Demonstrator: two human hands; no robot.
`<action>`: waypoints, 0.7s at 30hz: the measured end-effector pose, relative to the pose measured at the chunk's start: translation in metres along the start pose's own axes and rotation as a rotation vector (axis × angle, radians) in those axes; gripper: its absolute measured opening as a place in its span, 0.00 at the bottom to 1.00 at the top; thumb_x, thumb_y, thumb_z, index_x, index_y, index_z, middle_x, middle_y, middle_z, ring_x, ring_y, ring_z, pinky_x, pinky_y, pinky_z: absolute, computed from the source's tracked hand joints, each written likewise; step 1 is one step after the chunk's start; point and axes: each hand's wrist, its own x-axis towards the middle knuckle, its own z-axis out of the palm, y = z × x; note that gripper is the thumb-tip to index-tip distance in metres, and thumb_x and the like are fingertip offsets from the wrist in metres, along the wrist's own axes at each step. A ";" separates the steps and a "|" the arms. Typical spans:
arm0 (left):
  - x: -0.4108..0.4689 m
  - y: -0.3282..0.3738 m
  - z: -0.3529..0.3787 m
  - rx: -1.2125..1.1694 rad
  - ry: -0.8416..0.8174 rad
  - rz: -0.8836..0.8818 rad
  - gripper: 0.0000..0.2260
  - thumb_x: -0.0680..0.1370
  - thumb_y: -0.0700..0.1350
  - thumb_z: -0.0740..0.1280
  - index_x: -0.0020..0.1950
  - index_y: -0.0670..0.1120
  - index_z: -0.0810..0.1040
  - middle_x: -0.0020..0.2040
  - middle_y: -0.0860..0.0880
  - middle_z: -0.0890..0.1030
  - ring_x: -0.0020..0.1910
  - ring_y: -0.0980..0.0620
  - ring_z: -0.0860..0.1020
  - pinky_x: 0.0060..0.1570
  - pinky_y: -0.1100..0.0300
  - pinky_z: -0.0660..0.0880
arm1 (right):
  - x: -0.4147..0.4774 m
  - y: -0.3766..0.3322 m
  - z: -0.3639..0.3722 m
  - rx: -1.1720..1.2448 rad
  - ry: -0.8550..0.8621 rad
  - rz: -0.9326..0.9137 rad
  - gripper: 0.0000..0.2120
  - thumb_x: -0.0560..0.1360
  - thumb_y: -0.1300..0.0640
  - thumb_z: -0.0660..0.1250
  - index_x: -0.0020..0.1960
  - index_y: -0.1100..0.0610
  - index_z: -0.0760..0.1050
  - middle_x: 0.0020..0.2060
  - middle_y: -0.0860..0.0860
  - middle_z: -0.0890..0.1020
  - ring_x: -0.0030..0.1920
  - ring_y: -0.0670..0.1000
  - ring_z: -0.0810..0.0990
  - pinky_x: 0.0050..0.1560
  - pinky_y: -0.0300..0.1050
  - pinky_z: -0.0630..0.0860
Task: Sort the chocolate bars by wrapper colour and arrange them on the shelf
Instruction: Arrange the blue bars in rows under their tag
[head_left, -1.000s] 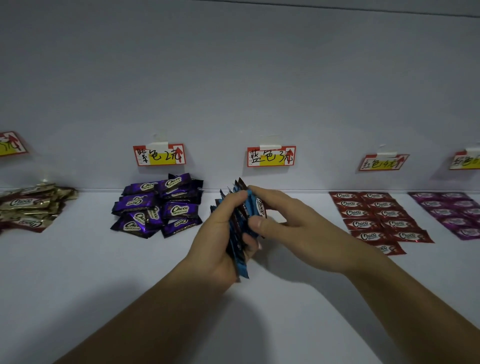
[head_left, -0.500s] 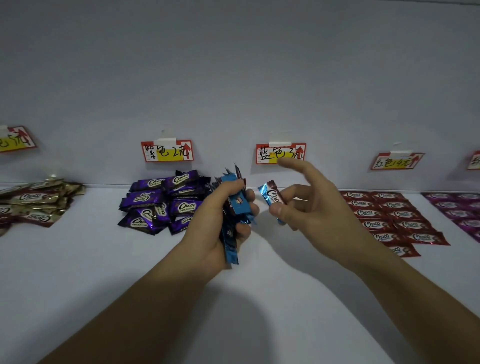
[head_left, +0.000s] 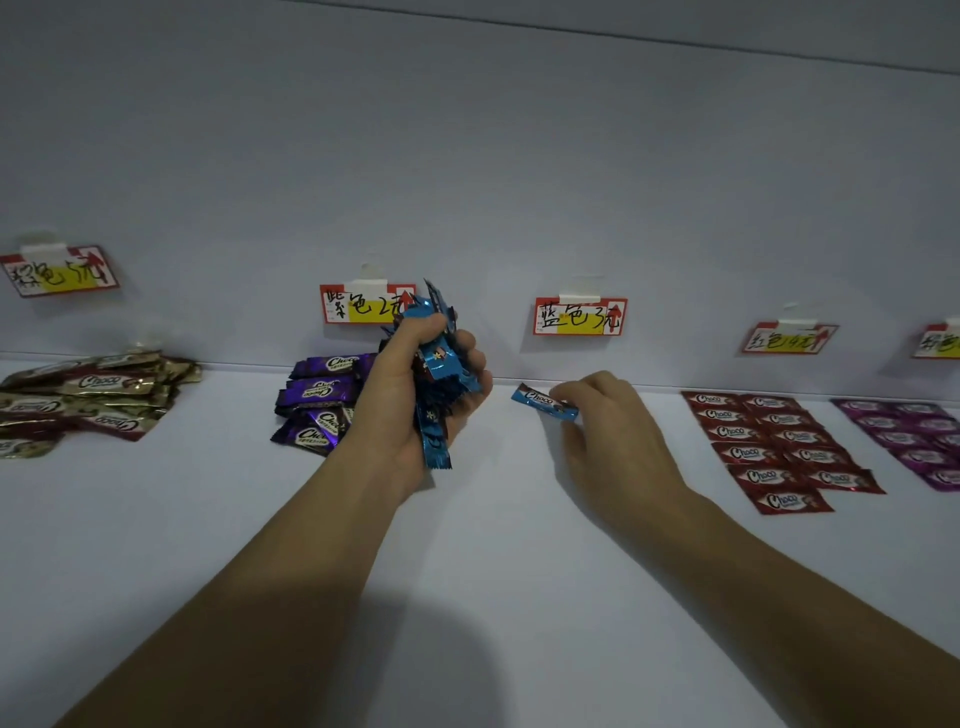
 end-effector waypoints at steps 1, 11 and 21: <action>-0.001 0.001 -0.001 -0.014 -0.013 -0.003 0.07 0.76 0.45 0.69 0.51 0.44 0.79 0.41 0.47 0.81 0.36 0.52 0.79 0.41 0.58 0.80 | -0.001 -0.003 0.001 -0.024 -0.035 -0.008 0.13 0.80 0.59 0.62 0.63 0.53 0.78 0.52 0.49 0.74 0.52 0.52 0.72 0.50 0.49 0.72; 0.003 0.008 -0.005 0.058 0.014 0.005 0.08 0.80 0.43 0.66 0.55 0.41 0.78 0.44 0.46 0.81 0.33 0.53 0.79 0.33 0.60 0.80 | 0.012 -0.017 0.010 -0.228 -0.244 -0.094 0.18 0.83 0.54 0.53 0.72 0.52 0.67 0.68 0.48 0.71 0.66 0.52 0.69 0.58 0.52 0.67; -0.004 -0.001 0.004 0.242 0.094 -0.044 0.08 0.80 0.43 0.68 0.54 0.39 0.81 0.45 0.42 0.86 0.40 0.51 0.86 0.28 0.63 0.79 | 0.016 -0.015 0.009 -0.054 -0.211 -0.090 0.17 0.84 0.51 0.54 0.71 0.48 0.70 0.62 0.45 0.76 0.55 0.49 0.76 0.58 0.51 0.75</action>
